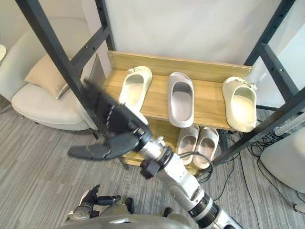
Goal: Organize the slippers on the shoe rack
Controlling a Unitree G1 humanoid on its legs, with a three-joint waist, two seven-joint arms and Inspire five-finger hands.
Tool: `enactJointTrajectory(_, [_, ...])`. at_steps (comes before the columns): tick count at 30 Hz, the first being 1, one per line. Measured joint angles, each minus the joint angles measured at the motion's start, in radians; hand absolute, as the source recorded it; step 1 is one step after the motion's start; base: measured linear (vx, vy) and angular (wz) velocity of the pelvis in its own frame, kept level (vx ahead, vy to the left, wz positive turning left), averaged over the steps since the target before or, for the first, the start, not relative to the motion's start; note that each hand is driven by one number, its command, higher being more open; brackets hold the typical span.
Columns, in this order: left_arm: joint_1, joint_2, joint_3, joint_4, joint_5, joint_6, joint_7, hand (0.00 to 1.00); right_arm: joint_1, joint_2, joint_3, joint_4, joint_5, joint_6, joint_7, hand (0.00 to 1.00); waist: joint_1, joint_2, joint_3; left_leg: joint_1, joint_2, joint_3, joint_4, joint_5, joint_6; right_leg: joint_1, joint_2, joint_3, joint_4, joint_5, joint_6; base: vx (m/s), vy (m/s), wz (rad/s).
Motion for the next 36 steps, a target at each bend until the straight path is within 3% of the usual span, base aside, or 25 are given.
enactJointTrajectory(5, [0.02,-0.007,-0.004,0.0,0.0,-0.004,0.0,1.0,0.0,0.009,-0.103,-0.062,-0.04,-0.065,-0.076,1.0,-0.024,0.018,-0.01,0.019,0.005,0.008,0.0,-0.002,-0.002,0.014,0.004,0.009,0.0,0.001,-0.003,-0.01,0.002,-0.05])
enactJointTrajectory(16, [0.043,-0.013,-0.004,-0.006,0.0,-0.007,-0.002,1.0,0.002,0.056,-0.363,-0.102,-0.258,-0.114,-0.211,1.0,-0.046,0.031,-0.018,0.031,0.016,0.022,-0.003,-0.002,-0.005,0.017,0.007,0.024,0.001,0.003,-0.007,-0.01,-0.001,-0.04])
enactJointTrajectory(23, [0.05,-0.013,-0.003,-0.015,0.0,-0.011,-0.01,1.0,0.002,0.022,-0.509,-0.092,-0.497,-0.116,-0.32,1.0,-0.048,0.033,-0.017,0.031,0.015,0.024,-0.012,-0.002,-0.005,0.017,0.009,0.025,-0.009,0.003,-0.007,0.0,0.0,0.0])
enactJointTrajectory(36, [0.052,-0.012,0.003,-0.015,0.0,-0.017,-0.031,1.0,-0.005,-0.089,-0.586,0.109,-0.654,-0.058,-0.388,1.0,-0.046,0.032,-0.017,0.026,0.004,0.009,-0.036,-0.001,-0.004,0.016,0.011,0.011,-0.03,0.002,-0.005,0.01,-0.001,0.03])
